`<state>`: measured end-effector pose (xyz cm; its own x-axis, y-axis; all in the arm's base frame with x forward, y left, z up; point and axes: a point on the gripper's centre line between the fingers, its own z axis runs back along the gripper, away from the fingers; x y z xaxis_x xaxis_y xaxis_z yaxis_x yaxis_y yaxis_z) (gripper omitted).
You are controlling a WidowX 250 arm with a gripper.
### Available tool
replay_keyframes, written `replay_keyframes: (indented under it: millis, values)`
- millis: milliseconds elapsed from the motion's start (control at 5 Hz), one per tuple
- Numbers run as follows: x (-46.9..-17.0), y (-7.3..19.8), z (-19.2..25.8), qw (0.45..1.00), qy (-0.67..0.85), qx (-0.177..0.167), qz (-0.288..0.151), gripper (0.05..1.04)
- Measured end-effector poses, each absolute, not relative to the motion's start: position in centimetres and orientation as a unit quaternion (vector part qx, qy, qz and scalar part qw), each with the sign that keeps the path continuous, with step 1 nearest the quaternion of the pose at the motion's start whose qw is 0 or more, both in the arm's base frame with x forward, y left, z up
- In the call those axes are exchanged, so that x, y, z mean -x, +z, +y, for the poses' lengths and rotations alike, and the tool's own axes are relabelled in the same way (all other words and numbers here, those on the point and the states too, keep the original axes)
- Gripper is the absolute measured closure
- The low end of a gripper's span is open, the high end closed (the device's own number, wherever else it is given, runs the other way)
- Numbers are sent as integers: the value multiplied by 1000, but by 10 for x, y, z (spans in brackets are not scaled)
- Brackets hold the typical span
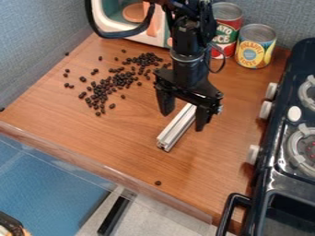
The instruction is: Sweep into pile
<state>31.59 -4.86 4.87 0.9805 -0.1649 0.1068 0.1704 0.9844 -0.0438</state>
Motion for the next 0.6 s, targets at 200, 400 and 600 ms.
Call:
replay_keyframes:
  millis: [200,400,600]
  values:
    - [-315,53,-52,993,-94,37,-55,84]
    - [-307,45,-51,993,-99,38,-45,83]
    - [-308,39,-45,993,-104,13,-60,83]
